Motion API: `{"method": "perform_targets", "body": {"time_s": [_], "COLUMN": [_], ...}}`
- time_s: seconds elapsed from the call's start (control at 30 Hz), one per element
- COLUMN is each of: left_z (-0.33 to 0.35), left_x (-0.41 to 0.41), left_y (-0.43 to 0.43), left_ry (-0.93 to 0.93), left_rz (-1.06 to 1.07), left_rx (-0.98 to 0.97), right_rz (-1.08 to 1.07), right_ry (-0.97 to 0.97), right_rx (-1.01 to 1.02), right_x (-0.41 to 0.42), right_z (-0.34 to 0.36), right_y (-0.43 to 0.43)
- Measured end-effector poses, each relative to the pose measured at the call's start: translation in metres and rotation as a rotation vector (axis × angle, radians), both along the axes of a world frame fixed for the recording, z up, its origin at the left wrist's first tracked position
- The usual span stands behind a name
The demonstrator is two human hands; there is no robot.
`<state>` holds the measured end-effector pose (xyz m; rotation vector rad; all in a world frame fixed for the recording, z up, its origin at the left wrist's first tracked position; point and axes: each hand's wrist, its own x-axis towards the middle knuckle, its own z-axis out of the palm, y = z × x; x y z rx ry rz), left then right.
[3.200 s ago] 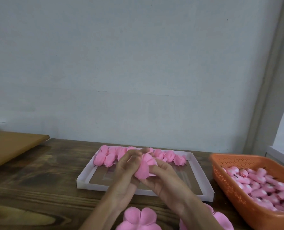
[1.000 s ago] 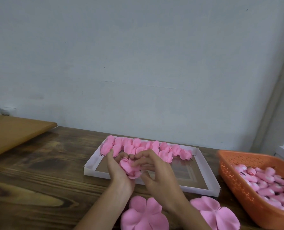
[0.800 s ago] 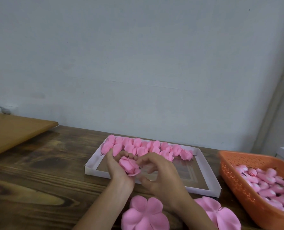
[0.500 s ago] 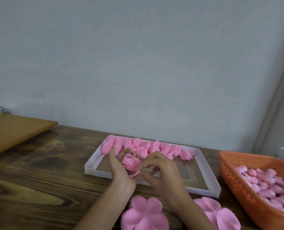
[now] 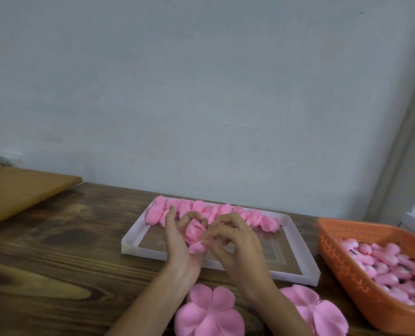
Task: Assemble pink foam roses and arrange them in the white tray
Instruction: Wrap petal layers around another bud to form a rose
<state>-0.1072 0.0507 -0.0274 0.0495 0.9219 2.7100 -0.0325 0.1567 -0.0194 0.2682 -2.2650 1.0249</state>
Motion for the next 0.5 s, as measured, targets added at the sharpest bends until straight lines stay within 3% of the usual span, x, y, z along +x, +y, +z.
{"method": "perform_targets", "body": {"time_s": [0.33, 0.5], "left_z": [0.0047, 0.0058], "left_x": [0.0041, 0.0057], "left_y": [-0.0002, -0.0017], "left_ry": [-0.034, -0.017], "left_rz": [-0.062, -0.098], "left_rx": [0.021, 0.002], "right_rz": [0.017, -0.069], "right_ry": [-0.002, 0.084], "right_rx": [-0.008, 0.206], "right_x": [0.0002, 0.0028], "right_z": [0.0004, 0.0018], "right_y": [0.0025, 0.0025]}}
